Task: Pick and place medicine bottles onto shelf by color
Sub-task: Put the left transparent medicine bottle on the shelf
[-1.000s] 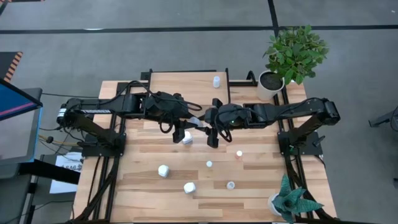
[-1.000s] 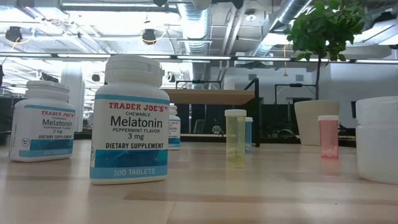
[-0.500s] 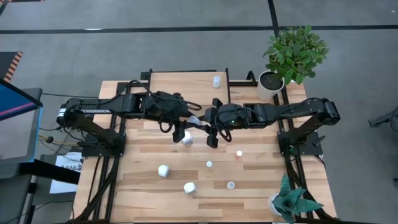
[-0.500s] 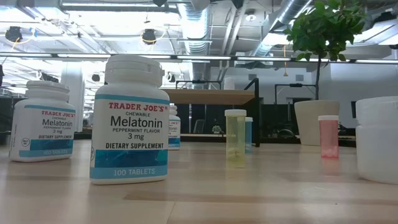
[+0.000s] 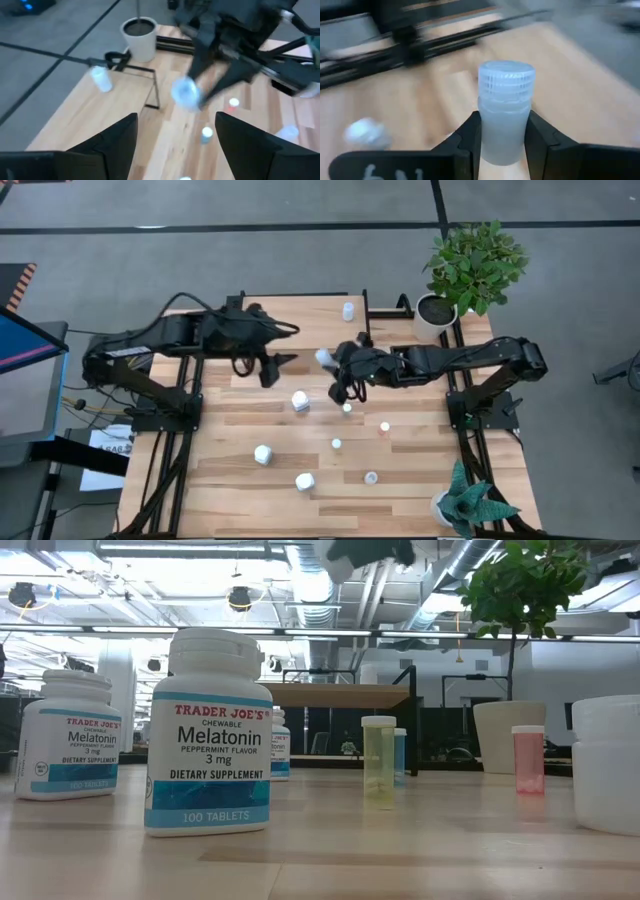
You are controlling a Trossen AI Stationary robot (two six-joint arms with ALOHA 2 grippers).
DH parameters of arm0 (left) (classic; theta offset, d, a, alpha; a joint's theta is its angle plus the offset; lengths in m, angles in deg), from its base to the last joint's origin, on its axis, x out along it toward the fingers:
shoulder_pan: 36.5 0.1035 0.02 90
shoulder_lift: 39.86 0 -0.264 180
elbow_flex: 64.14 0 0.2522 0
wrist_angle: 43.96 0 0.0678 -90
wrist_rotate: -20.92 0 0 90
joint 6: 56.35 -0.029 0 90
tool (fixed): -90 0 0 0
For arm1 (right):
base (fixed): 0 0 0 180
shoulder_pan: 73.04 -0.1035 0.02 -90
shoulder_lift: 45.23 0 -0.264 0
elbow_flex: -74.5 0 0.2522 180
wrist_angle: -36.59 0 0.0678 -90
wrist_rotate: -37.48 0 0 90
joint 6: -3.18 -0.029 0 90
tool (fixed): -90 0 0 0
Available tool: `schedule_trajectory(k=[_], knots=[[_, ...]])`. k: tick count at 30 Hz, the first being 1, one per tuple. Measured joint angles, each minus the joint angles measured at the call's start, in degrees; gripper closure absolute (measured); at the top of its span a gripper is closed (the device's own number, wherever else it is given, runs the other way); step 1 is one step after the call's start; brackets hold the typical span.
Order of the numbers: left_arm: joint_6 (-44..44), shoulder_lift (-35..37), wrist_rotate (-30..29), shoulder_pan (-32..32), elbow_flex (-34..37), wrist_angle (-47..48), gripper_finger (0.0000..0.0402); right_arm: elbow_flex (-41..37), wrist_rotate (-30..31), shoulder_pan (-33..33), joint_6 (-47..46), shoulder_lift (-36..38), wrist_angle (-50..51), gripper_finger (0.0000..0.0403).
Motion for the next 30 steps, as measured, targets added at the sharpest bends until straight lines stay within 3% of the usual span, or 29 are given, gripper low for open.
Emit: schedule_trajectory(k=[7,10,17,24,30], knots=[[4.4,2.5,-0.6,0.0,-0.2,5.3,0.0147,-0.7,32.2,-1.9,-12.5,0.1,5.4,0.0291],[5.0,2.4,-0.6,0.0,-0.2,7.5,0.0147,-2.9,40.1,-3.2,-18.5,0.1,6.0,0.0291],[5.1,1.6,-0.9,0.0,-0.2,9.6,0.0147,-12.1,45.4,-4.7,-32.2,-1.1,1.6,0.0290],[3.5,1.5,-2.3,0.0,-0.2,9.6,0.0147,-16.8,49.9,-3.1,-30.6,-7.4,-16.5,0.0290],[2.8,1.5,-2.7,0.0,-0.2,9.6,0.0147,-16.8,49.1,0.0,-18.2,-15.2,-34.8,0.0290]])
